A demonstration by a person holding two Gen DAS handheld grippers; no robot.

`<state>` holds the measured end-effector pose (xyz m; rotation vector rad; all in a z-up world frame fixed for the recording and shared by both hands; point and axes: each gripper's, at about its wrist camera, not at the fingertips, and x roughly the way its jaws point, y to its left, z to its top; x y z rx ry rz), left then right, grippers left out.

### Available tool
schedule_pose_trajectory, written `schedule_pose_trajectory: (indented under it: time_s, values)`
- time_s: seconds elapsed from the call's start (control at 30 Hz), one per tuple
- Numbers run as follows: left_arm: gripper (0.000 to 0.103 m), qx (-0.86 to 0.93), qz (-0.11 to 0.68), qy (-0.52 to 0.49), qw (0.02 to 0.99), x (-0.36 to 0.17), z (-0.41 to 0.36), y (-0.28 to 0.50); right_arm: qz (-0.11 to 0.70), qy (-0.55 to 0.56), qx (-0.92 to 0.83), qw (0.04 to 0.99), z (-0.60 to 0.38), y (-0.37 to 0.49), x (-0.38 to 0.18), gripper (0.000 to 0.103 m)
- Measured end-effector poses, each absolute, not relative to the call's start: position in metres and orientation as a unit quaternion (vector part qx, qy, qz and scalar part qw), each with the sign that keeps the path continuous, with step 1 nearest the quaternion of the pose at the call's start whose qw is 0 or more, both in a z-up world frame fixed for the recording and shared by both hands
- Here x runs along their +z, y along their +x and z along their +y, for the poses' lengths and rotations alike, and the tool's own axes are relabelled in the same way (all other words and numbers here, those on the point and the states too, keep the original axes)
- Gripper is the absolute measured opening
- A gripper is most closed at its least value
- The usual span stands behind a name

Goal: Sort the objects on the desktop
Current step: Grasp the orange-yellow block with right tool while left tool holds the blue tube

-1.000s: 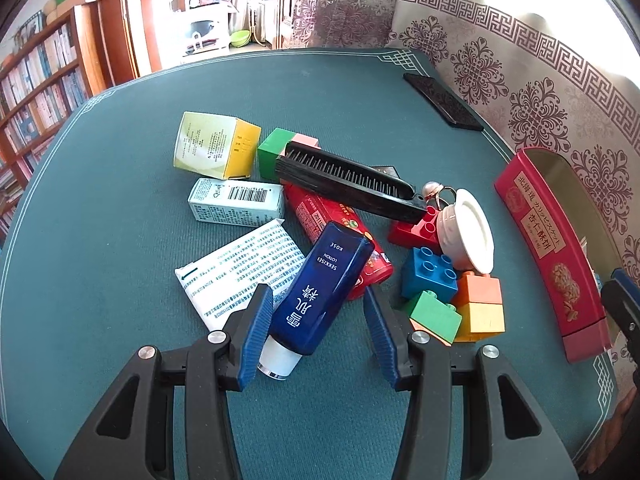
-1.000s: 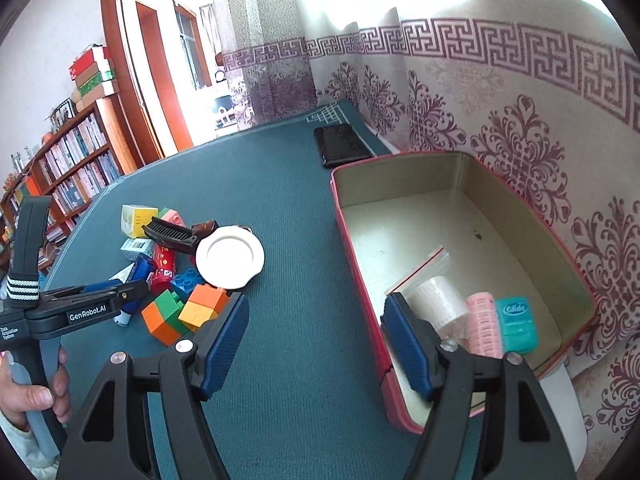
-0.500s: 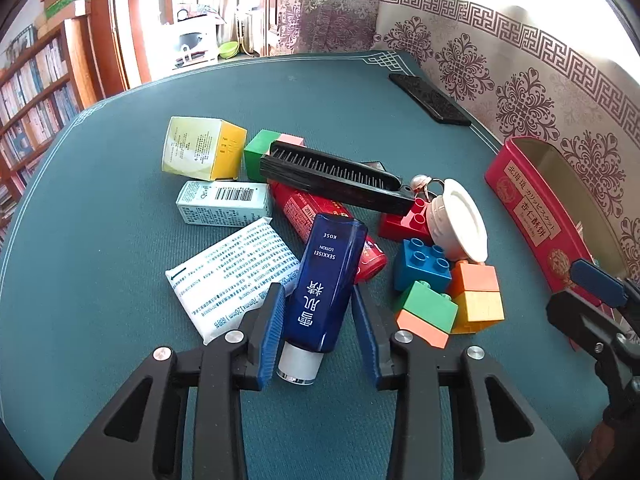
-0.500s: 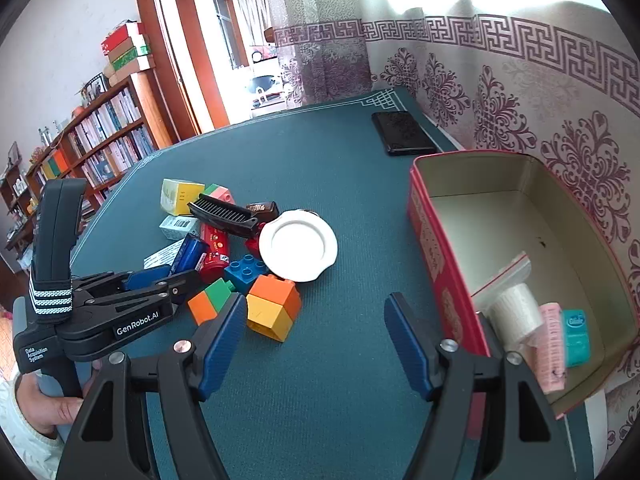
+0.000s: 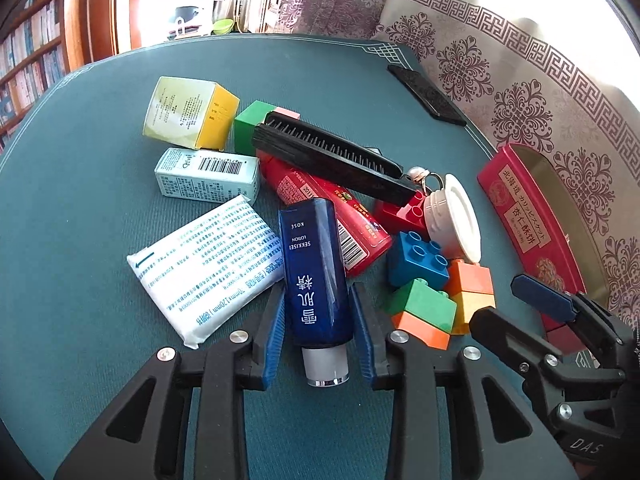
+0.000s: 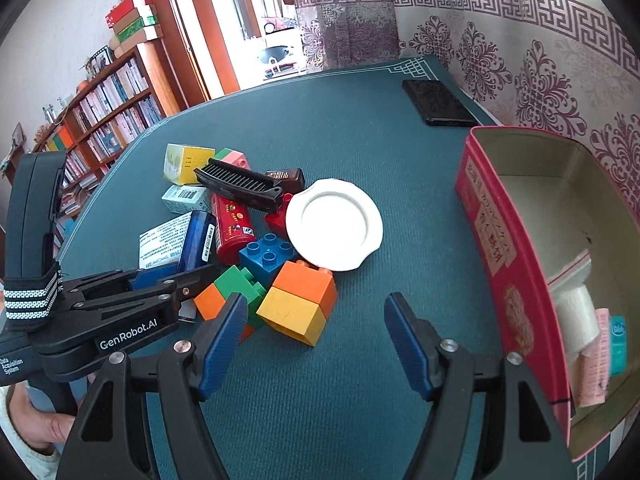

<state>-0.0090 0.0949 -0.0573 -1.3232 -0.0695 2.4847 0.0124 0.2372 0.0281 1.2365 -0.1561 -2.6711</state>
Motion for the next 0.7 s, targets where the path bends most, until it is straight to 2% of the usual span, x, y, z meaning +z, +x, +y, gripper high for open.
schedule_pose_trajectory:
  time_s: [0.17,0.4,0.7]
  values:
    - [0.033,0.879,-0.028,-0.449,0.158,-0.052,0.092,-0.004,-0.059,0.430,-0.895,0.100,0.236,0.004,0.022,0.074]
    - [0.033,0.887,-0.042,-0.433,0.158,-0.043,0.087,0.009,-0.056,0.429,-0.896,0.103,0.233,-0.001,0.022,0.061]
    - [0.032,0.884,-0.053,-0.437,0.157,-0.048,0.082,0.006,-0.017,0.425,-0.900,0.089,0.220,-0.006,0.026,0.060]
